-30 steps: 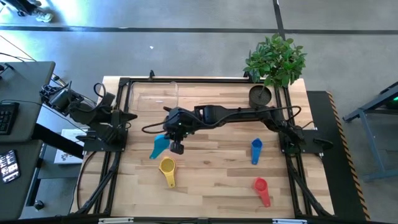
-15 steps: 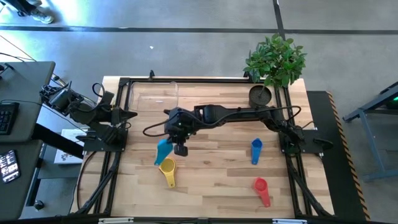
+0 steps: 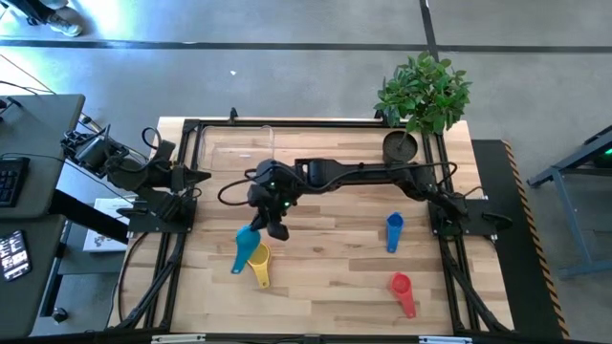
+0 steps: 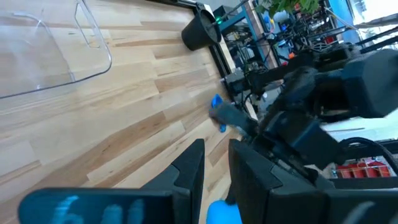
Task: Nest measuring cups in basket
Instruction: Stack the light blue measuring cup on top of the yellow measuring cup
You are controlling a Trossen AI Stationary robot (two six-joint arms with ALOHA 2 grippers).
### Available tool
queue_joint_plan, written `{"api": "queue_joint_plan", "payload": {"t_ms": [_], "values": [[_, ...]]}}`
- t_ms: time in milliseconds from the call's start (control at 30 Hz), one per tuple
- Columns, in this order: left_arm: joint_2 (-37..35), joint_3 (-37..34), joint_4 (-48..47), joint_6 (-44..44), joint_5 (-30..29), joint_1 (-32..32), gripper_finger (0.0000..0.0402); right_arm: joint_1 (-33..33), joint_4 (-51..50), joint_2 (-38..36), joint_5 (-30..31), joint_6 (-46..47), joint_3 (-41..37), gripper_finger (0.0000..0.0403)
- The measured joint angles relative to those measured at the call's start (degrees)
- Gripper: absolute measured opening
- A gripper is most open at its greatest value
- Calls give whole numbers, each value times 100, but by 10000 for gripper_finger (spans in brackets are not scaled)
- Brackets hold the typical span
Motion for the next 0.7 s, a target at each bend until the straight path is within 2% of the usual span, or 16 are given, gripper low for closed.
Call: {"api": "queue_joint_plan", "payload": {"t_ms": [100,400,700], "values": [[4,0,-14,0,0,-1,62,-59,45,197,-507,4,-4,0],[44,-4,-130,-5,34,-1,62,-122,136,635,-1490,-168,-11,0],[70,-4,-174,-145,28,-1,62,-209,316,916,-1741,-472,-2,0]]}}
